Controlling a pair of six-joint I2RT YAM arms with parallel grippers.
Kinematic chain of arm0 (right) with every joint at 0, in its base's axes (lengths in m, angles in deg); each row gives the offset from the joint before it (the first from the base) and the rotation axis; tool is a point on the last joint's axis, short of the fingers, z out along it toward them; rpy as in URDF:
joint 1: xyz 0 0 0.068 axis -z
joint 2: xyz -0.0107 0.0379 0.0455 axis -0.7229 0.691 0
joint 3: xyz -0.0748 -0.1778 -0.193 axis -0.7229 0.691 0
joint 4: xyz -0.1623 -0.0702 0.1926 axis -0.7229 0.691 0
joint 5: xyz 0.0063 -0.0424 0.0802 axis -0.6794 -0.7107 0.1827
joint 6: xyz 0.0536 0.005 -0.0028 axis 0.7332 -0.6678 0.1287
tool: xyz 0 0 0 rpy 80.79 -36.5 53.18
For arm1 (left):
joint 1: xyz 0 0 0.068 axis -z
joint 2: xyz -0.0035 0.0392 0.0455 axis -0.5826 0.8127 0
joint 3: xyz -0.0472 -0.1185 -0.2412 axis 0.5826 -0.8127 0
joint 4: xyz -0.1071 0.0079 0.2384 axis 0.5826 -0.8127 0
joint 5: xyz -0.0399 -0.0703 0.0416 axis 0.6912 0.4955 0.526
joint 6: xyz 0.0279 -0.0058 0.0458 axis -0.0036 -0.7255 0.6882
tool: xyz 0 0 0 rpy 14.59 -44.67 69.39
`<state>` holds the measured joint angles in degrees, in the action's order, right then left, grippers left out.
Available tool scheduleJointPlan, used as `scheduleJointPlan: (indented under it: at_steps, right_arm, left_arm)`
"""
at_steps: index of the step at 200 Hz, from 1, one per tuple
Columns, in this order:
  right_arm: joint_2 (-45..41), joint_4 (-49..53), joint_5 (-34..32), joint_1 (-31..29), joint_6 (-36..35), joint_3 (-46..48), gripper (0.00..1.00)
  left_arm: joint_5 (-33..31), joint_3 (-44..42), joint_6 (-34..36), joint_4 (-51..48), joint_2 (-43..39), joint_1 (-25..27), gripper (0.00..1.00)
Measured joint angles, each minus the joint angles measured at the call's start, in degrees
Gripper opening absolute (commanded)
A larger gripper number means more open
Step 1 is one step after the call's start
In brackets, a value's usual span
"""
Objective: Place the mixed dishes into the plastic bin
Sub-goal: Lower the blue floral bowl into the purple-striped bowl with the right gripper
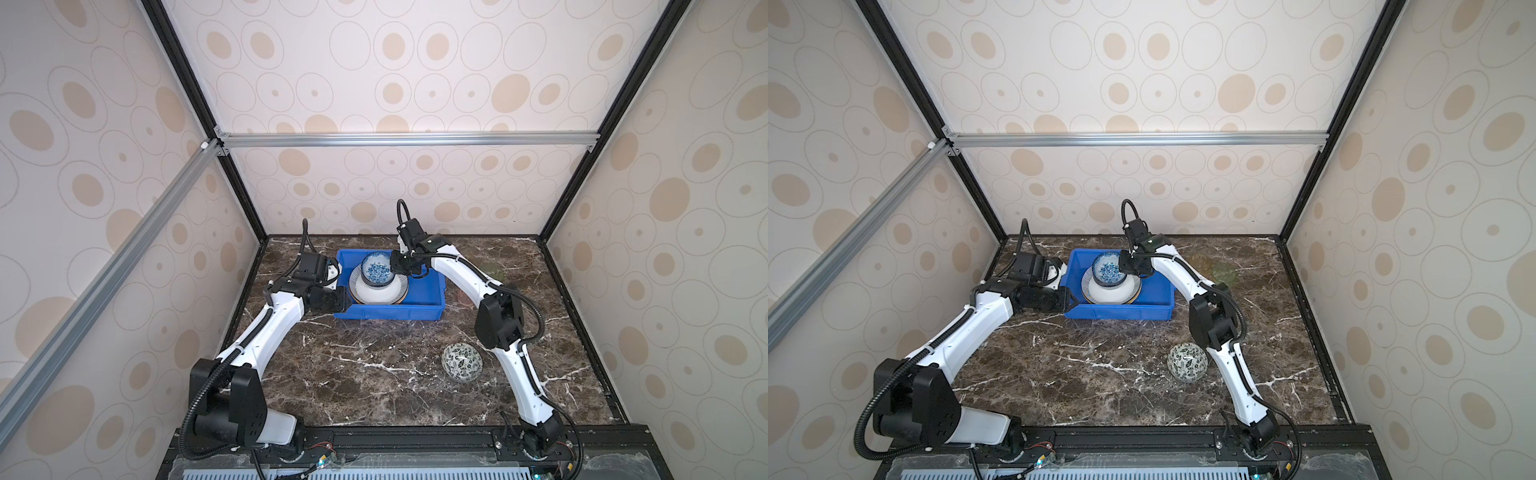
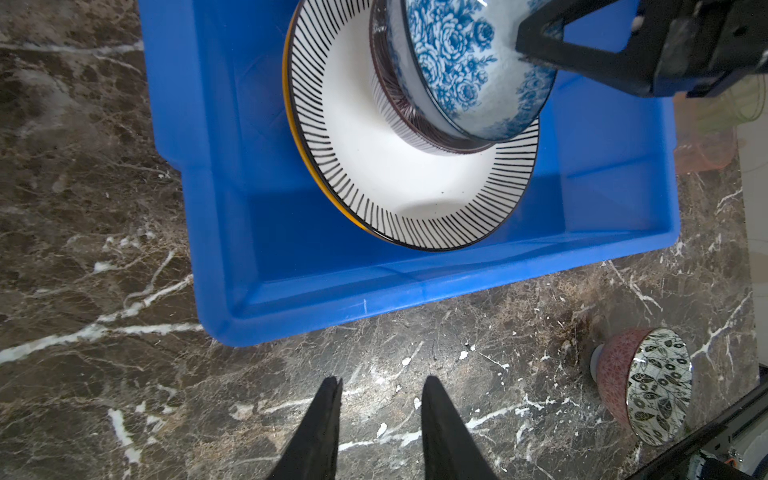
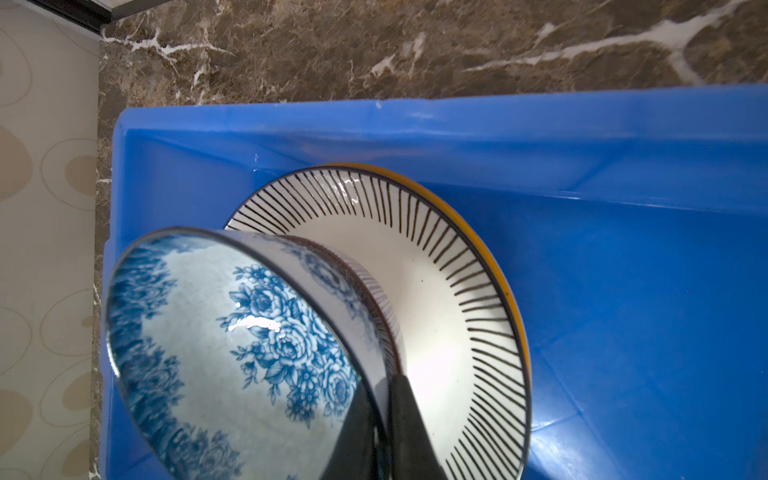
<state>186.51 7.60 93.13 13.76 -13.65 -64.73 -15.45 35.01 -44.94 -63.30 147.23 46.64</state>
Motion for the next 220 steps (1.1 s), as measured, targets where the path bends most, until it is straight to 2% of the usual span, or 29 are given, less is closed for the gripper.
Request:
scheduleJointPlan:
  at_steps: [90, 182, 220]
  right_arm:
    - [1.0, 1.4, 0.5, 0.0, 0.0, -1.4, 0.12]
    - [1.0, 1.3, 0.9, 0.1, 0.0, -1.7, 0.19]
    - [1.0, 1.3, 1.4, 0.1, 0.3, -1.8, 0.25]
  left_arm:
    - [0.0, 0.0, 0.0, 0.0, 0.0, 0.0, 0.34]
    - [0.0, 0.0, 0.0, 0.0, 0.0, 0.0, 0.34]
    - [0.0, 0.0, 0.0, 0.0, 0.0, 0.0, 0.34]
